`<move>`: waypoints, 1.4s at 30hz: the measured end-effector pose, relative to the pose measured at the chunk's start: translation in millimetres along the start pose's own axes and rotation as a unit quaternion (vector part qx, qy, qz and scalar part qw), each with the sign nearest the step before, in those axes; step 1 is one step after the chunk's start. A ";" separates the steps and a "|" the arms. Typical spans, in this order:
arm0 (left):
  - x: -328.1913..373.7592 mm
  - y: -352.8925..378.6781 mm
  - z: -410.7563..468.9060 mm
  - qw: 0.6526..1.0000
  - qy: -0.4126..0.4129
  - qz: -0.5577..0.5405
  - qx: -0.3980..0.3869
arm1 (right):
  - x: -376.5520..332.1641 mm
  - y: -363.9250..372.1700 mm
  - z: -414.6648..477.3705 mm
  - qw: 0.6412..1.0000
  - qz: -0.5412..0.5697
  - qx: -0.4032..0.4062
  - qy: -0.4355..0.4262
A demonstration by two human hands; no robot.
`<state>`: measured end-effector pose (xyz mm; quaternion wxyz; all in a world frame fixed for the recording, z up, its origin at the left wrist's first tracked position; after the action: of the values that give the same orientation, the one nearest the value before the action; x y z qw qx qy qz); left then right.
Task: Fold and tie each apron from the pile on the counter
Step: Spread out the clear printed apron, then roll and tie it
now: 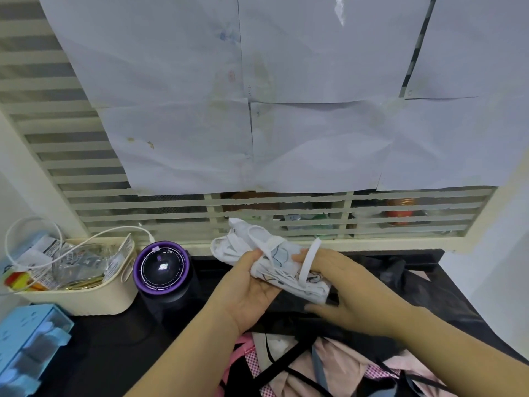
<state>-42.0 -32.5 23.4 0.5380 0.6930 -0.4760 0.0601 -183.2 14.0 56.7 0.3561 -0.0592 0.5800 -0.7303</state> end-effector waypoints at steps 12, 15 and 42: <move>14.5 8.8 -12.0 0.968 0.071 0.209 -0.120 | 14.2 -31.9 37.5 0.937 0.286 0.024 0.200; 21.2 15.1 -16.1 0.975 0.060 0.143 -0.156 | 23.9 -14.4 36.7 0.902 0.371 -0.013 0.223; 39.7 -3.3 -10.1 0.953 0.149 -0.259 0.057 | -14.6 52.0 7.0 0.921 0.294 -0.008 0.256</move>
<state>-13.8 -48.1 48.9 0.5600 0.8049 -0.1902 0.0484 -145.5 13.1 17.5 0.3936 0.3004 0.6487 -0.5779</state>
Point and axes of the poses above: each hand's wrist, its own z-axis towards the middle knuckle, its own y-axis out of the palm, x = y × z, the point moved 6 cm from there along z, towards the middle knuckle, and after that the axes turned 3 degrees about -x, right-handed, at the moved point
